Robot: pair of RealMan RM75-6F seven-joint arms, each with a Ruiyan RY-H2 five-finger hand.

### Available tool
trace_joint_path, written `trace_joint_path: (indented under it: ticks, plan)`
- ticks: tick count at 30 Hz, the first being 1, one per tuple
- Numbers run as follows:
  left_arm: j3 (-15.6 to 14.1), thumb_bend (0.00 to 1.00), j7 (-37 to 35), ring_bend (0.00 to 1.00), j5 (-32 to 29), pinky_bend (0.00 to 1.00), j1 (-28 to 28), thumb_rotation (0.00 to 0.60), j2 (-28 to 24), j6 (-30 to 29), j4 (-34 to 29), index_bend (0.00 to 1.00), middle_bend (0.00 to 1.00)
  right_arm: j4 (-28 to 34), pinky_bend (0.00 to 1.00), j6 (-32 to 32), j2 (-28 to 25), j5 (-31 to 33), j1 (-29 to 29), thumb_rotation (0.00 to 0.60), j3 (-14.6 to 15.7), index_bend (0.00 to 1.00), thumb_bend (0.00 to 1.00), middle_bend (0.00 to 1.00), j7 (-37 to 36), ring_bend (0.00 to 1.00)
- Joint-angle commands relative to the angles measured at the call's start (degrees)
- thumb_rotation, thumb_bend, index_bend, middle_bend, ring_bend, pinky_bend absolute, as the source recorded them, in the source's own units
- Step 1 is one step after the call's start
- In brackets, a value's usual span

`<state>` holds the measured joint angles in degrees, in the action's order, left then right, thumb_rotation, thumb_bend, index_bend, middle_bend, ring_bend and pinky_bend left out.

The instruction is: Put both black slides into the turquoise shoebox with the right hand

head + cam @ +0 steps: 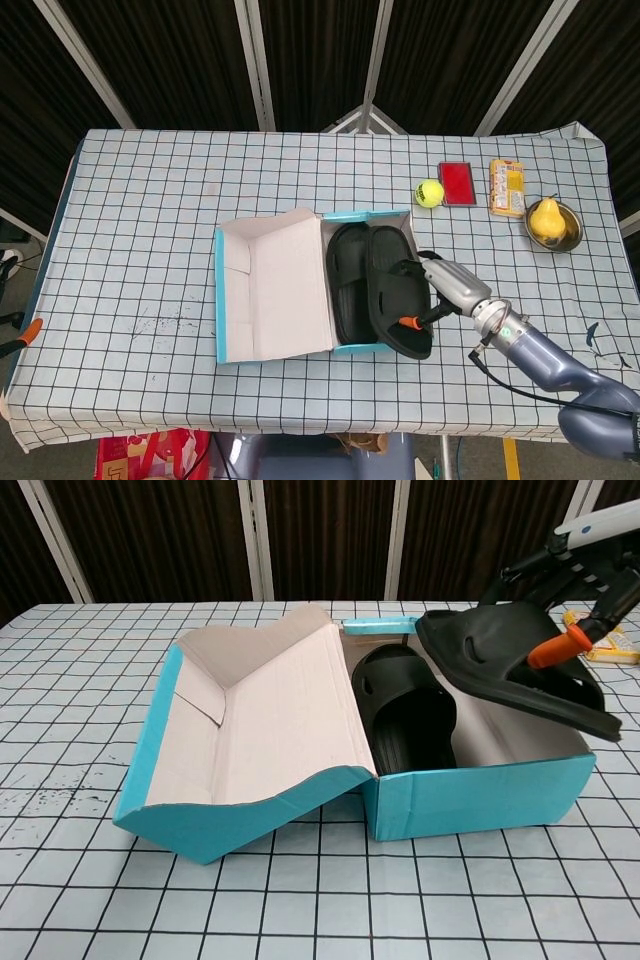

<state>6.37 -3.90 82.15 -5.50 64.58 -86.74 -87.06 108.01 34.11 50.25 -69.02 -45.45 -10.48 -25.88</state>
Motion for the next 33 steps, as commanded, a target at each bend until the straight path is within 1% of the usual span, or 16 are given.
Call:
trace_joint_path:
  ticks: [1, 9, 16, 22, 25, 28, 33]
  plan:
    - [0.02, 0.31, -0.09, 0.00, -0.08, 0.00, -0.02, 0.600, 0.00, 0.09, 0.07, 0.01, 0.00, 0.57, 0.00, -1.29, -0.08, 2.60, -1.59, 0.600, -0.60, 0.33, 0.55, 0.53, 2.20, 0.45]
    - [0.03, 0.31, -0.34, 0.00, -0.22, 0.00, -0.11, 0.600, 0.01, 0.37, 0.33, 0.01, 0.00, 0.58, 0.00, -2.90, 0.75, 8.88, -4.89, 0.600, -1.37, 0.33, 0.55, 0.53, 6.48, 0.45]
    - [0.04, 0.31, -0.59, 0.00, -0.26, 0.00, -0.09, 0.600, -0.01, 0.38, 0.45, 0.01, 0.00, -2.03, 0.00, -3.86, 3.90, 13.11, -6.81, 0.600, -1.23, 0.33, 0.55, 0.53, 8.22, 0.45]
    - [0.08, 0.31, -0.35, 0.00, -0.42, 0.00, -0.16, 0.600, 0.09, 0.52, 0.54, 0.01, 0.00, -4.91, 0.00, -4.05, 6.95, 14.05, -6.89, 0.600, -1.56, 0.33, 0.55, 0.53, 7.47, 0.45]
    - [0.11, 0.31, -0.18, 0.00, -0.61, 0.00, -0.23, 0.600, 0.18, 0.71, 0.61, 0.01, 0.00, -6.31, 0.00, -3.51, 8.78, 14.02, -6.23, 0.600, -2.59, 0.33, 0.55, 0.53, 5.50, 0.45]
    - [0.14, 0.31, 0.02, 0.00, -0.71, 0.00, -0.34, 0.600, 0.27, 0.91, 0.70, 0.01, 0.00, -7.67, 0.00, -3.48, 10.34, 12.94, -5.44, 0.600, -3.45, 0.33, 0.55, 0.53, 3.59, 0.45]
    - [0.10, 0.31, 0.20, 0.00, -0.72, 0.00, -0.39, 0.600, 0.38, 0.99, 0.77, 0.01, 0.00, -9.88, 0.00, -4.31, 11.98, 11.32, -4.78, 0.600, -3.94, 0.33, 0.55, 0.53, 1.93, 0.45]
